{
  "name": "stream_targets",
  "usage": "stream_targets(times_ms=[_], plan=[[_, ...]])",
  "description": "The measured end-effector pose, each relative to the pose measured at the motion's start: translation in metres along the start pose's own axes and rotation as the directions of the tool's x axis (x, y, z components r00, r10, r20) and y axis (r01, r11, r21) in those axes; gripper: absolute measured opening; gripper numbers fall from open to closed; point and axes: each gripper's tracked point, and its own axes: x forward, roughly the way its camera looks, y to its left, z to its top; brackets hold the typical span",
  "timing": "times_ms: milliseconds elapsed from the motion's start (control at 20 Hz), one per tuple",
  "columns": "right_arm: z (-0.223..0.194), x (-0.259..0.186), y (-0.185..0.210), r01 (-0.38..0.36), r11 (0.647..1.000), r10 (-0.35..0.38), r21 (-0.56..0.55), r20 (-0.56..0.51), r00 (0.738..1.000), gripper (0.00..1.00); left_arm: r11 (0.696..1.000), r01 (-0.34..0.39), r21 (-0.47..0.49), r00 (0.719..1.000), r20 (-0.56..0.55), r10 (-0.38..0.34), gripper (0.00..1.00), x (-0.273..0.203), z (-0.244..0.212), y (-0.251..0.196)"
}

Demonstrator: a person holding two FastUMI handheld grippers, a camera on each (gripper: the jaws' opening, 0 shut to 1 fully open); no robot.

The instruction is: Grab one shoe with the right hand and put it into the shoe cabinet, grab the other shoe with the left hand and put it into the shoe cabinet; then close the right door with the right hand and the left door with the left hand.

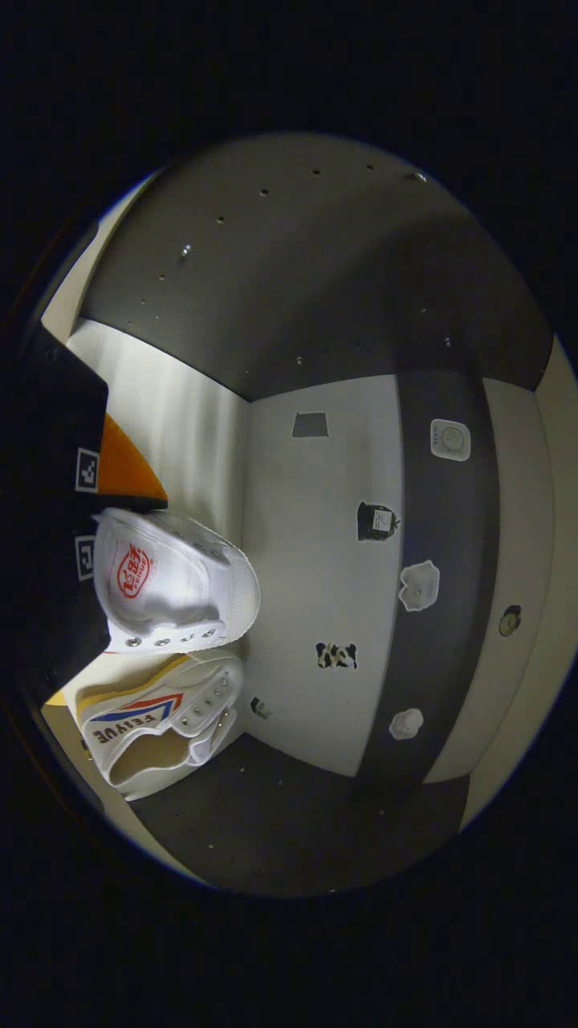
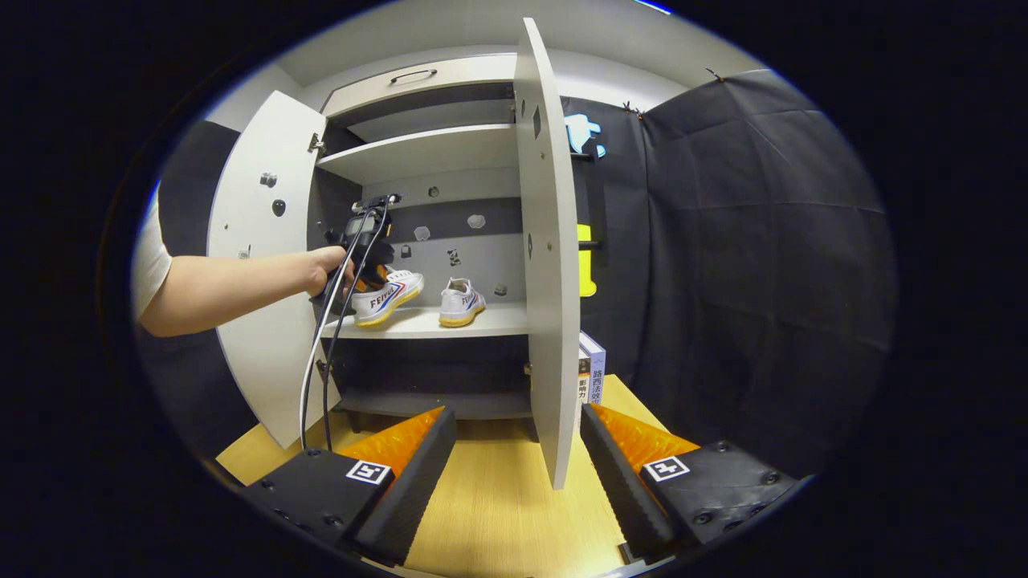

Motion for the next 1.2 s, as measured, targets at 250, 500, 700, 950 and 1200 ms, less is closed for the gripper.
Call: stream_targets(times_ms=[250,500,700,950,1200], plan=[[-0.003,-0.006,-0.017,0.05,0.999,-0.05,-0.01,-0.003,0.999,0.98,0.998,-0.047,0.043,0.997,-0.06,0.05,0.05,0.036,0.006,0.003],[-0.008,-0.008,-0.035,0.106,0.994,-0.106,-0.016,-0.018,0.994,0.98,0.994,-0.065,0.088,0.99,-0.12,0.075,0.08,0.053,-0.008,0.001],[0.003,-0.019,-0.051,0.164,0.986,-0.164,0.002,0.001,0.986,0.98,0.992,-0.045,0.117,0.993,-0.104,0.058,0.2,0.048,-0.006,-0.004],[0.011,-0.029,-0.068,0.21,0.978,-0.21,0.001,0.006,0.978,0.98,0.98,-0.054,0.191,0.998,0.001,0.055,0.49,0.02,0.006,-0.001],[0.015,-0.022,-0.077,0.222,0.975,-0.222,0.016,0.0,0.975,0.98,0.971,-0.021,0.239,0.985,0.17,-0.02,0.96,-0.041,0.021,-0.015]])
